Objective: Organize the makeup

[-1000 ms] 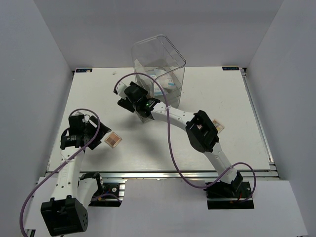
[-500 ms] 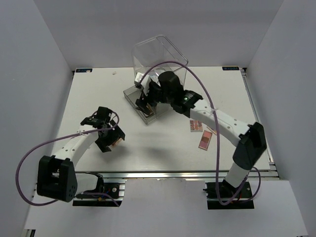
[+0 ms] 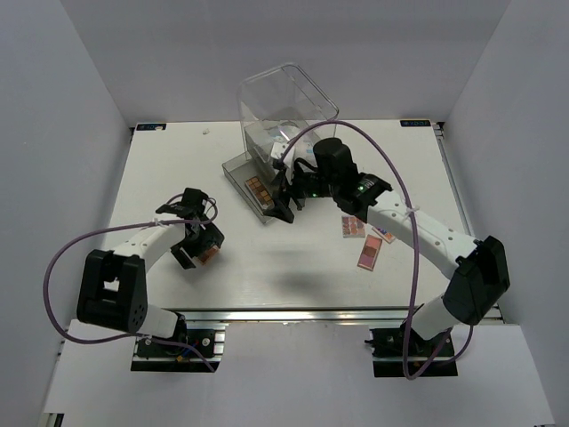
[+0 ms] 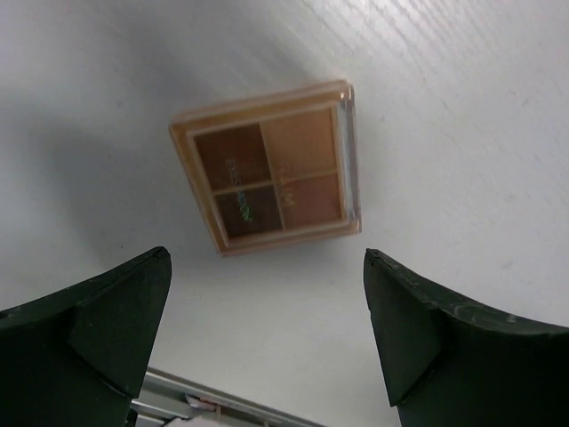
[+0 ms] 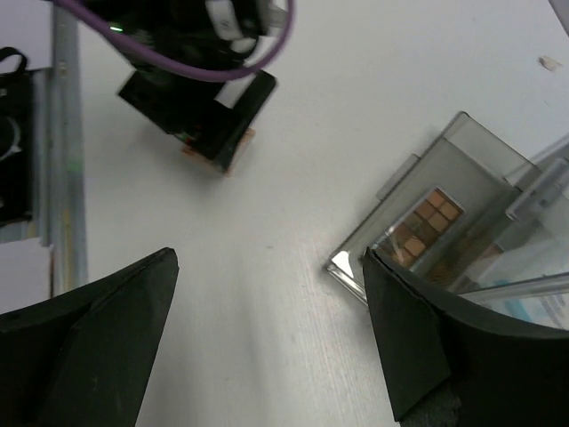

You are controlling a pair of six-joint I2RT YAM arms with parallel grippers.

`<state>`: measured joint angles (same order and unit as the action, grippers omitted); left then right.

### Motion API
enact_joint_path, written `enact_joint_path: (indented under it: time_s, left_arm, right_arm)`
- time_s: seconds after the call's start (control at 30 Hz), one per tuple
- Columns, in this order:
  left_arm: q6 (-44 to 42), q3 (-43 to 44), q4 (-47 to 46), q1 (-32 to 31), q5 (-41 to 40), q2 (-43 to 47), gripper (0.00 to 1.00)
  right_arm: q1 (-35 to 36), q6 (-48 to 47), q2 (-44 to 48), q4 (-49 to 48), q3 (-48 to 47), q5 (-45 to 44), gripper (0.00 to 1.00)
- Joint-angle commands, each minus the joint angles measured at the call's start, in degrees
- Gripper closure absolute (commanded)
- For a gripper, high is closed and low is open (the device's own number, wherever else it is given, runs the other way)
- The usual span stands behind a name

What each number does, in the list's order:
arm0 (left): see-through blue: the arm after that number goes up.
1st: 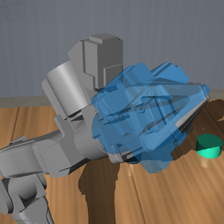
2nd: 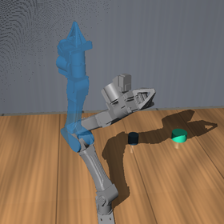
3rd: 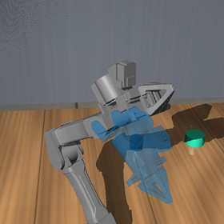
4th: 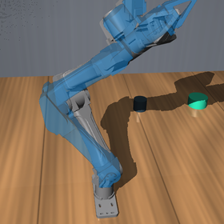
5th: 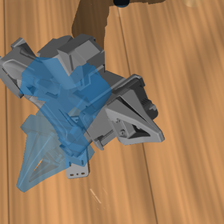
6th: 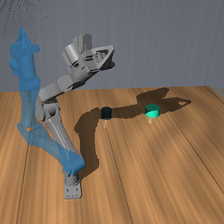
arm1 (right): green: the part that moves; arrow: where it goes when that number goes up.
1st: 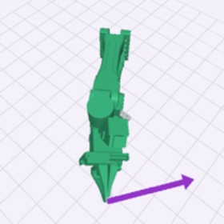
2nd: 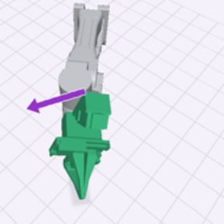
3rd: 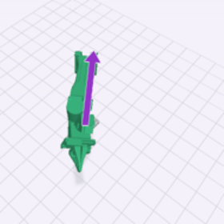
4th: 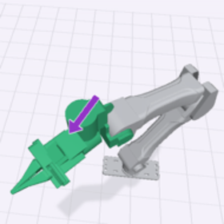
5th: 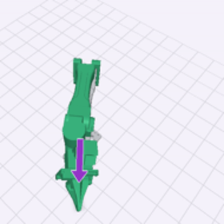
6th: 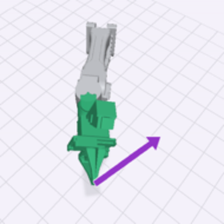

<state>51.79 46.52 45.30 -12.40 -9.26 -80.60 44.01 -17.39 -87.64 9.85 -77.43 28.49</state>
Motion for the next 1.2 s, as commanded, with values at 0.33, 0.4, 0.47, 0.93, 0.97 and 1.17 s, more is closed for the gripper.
enact_joint_path:
  time_s: [0.33, 0.4, 0.47, 0.93, 0.97, 1.17]
  left_arm:
    - [-0.1, 1.2, -7.7, 0.2, -5.1, -9.0, 0.03]
    - [0.4, 0.7, -8.8, 0.5, -4.7, -9.6, 0.05]
    - [0.9, -0.1, -9.7, 0.6, -4.5, -9.8, 0.14]
    - [1.4, 14.3, -11.7, -2.7, 4.6, -1.6, 0.90]
    - [1.3, 16.2, -12.9, -3.0, 5.6, -2.1, 0.90]
    - [-2.5, 35.9, -11.6, -3.0, 4.4, -16.2, 0.89]
  right_arm:
    - [0.4, 0.1, 7.6, -3.1, 2.5, 8.3, 0.11]
    - [0.3, 0.7, 8.2, -3.3, 2.8, 8.8, 0.11]
    - [0.4, 1.3, 9.0, -3.3, 3.2, 9.0, 0.11]
    - [0.2, 2.4, 20.3, -0.5, 10.8, 6.9, 0.11]
    - [0.2, 2.6, 21.2, -0.6, 11.8, 6.1, 0.11]
    - [-1.7, 4.5, 25.1, -0.8, 15.7, 1.7, 0.11]
